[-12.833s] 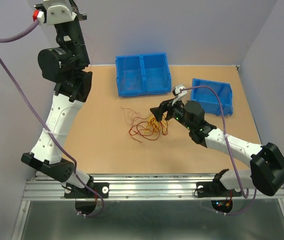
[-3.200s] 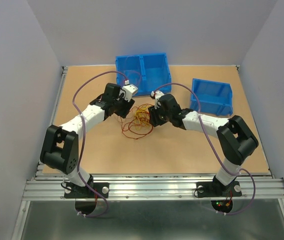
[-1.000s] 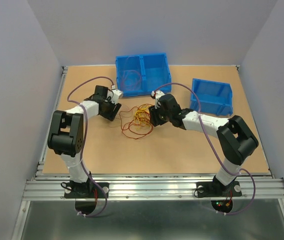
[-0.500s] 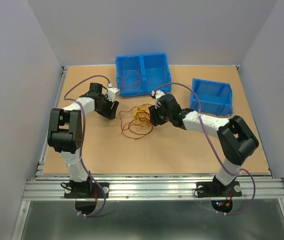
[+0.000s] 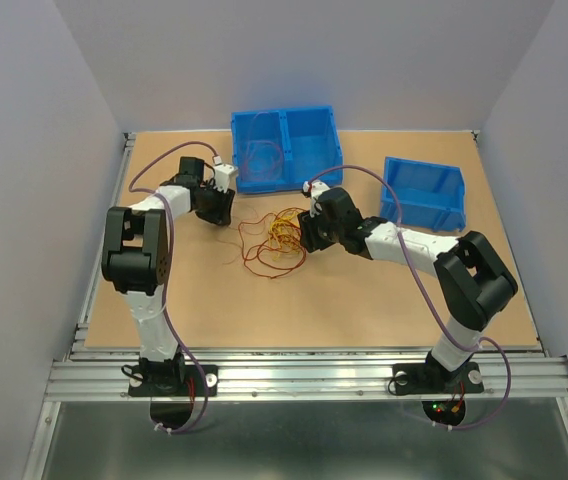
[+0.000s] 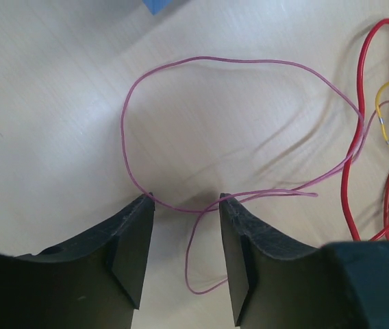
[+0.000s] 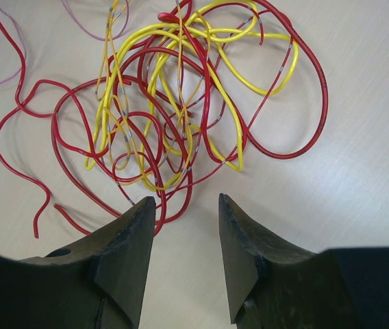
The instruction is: Untangle the cables
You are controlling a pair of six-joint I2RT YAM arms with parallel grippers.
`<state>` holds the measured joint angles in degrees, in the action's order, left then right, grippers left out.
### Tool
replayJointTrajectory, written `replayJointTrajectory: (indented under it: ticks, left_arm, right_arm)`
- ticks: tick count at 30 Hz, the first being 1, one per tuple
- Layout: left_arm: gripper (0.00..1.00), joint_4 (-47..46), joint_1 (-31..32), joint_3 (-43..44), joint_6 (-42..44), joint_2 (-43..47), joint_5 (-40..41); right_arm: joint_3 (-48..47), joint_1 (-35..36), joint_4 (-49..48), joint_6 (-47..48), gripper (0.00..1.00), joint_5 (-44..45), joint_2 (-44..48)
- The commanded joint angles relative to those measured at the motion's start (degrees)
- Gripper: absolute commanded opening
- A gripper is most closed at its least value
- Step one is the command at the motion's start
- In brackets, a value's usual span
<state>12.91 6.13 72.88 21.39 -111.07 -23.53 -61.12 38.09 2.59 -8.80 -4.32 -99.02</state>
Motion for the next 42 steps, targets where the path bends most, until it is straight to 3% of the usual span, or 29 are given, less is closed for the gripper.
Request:
replayJointTrajectory:
  ticks: [1,4,6,14,20,26,31,42]
  left_arm:
    - [0.45,-0.51,-0.24,2.0,-2.31,-2.13,1.82]
    - [0.1,-0.86,-0.24,2.44,-2.49,-2.93,2.26]
    - [0.01,-0.86,-0.15,2.44,-2.14,-3.37,2.78]
    - [0.0,-3.5,-0.24,-2.21,-1.79,3.47,5.07]
    - [0.0,-4.47,-0.24,-5.9,-1.08,17.88,9.1]
    - [0.0,-3.24,-0.24,-4.15,-1.52,30.56,10.53]
    - [0.0,1.23,0.2,6.11,-2.66,34.86,6.31]
    - [0.0,9.42,3.1,39.42,-8.28,23.62,4.98]
  right_arm:
    - [-2.33,0.41,-1.45,0.18,0.47,0.27,1.55]
    - [-2.33,0.41,-1.45,0.18,0.46,0.1,1.55]
    - [-2.25,0.41,-1.45,0.27,0.46,0.1,1.64]
    - [-1.63,0.41,-1.36,0.54,0.45,0.27,2.34]
    - [-1.54,0.41,-1.45,0.62,0.45,0.54,2.43]
    - [-1.98,0.41,-1.45,0.62,0.45,0.1,1.99]
    - [-2.33,0.41,-1.36,0.54,0.45,0.01,1.81]
    - [-3.04,0.41,-1.45,-0.08,0.46,0.45,1.56]
